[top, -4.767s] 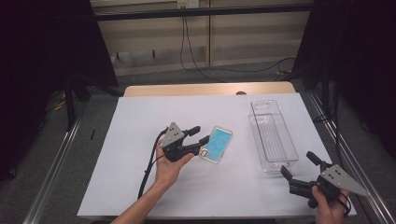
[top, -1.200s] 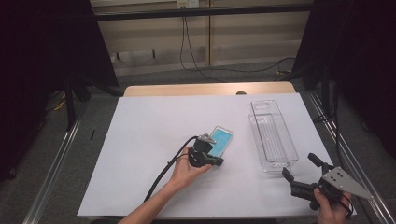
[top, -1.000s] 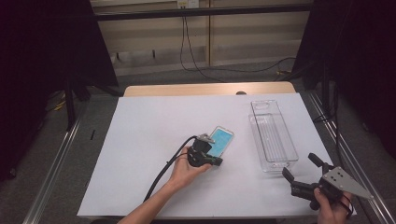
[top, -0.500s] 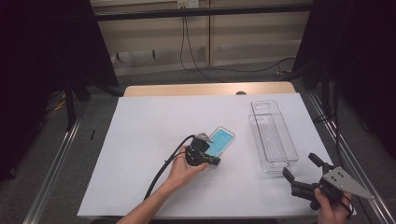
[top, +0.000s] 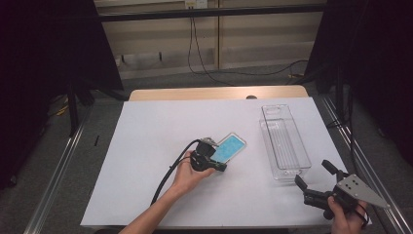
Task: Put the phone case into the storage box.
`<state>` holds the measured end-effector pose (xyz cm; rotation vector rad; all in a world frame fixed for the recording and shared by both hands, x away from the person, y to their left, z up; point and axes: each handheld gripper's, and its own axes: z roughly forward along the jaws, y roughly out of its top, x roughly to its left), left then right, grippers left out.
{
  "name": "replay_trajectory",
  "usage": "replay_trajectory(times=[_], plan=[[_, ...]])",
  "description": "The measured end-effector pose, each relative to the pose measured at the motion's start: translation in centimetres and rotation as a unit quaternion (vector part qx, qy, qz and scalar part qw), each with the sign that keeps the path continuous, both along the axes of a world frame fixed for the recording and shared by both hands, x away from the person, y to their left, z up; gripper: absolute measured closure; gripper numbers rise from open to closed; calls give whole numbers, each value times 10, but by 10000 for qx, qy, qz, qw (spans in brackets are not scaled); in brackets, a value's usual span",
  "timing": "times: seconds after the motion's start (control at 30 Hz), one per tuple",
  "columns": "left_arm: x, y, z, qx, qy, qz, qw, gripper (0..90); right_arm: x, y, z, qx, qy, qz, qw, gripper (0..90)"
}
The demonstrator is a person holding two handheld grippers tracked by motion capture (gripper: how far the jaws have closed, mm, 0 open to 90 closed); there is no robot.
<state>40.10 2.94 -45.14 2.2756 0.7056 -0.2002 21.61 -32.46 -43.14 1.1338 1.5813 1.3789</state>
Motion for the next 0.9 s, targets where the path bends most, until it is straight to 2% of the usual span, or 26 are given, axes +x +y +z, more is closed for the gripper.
replay_trajectory(times=[0.13,0.17,0.2,0.3,0.43,0.8,0.9], plan=[[1,1,0,36,-4,27,10000,900,0,0,0,4,-7,2,10000,0],[2,2,0,-19,26,-10,10000,900,0,0,0,4,-7,2,10000,0],[2,2,0,48,19,41,10000,900,0,0,0,0,-7,6,10000,0],[4,4,0,12,80,38,10000,900,0,0,0,12,-8,7,10000,0],[6,8,1,69,87,101,9999,900,0,0,0,-6,-11,9,10000,0],[8,11,3,206,-39,76,9998,900,0,0,0,0,-6,5,10000,0],[9,13,4,231,-61,176,9996,900,0,0,0,-5,-6,1,10000,0]])
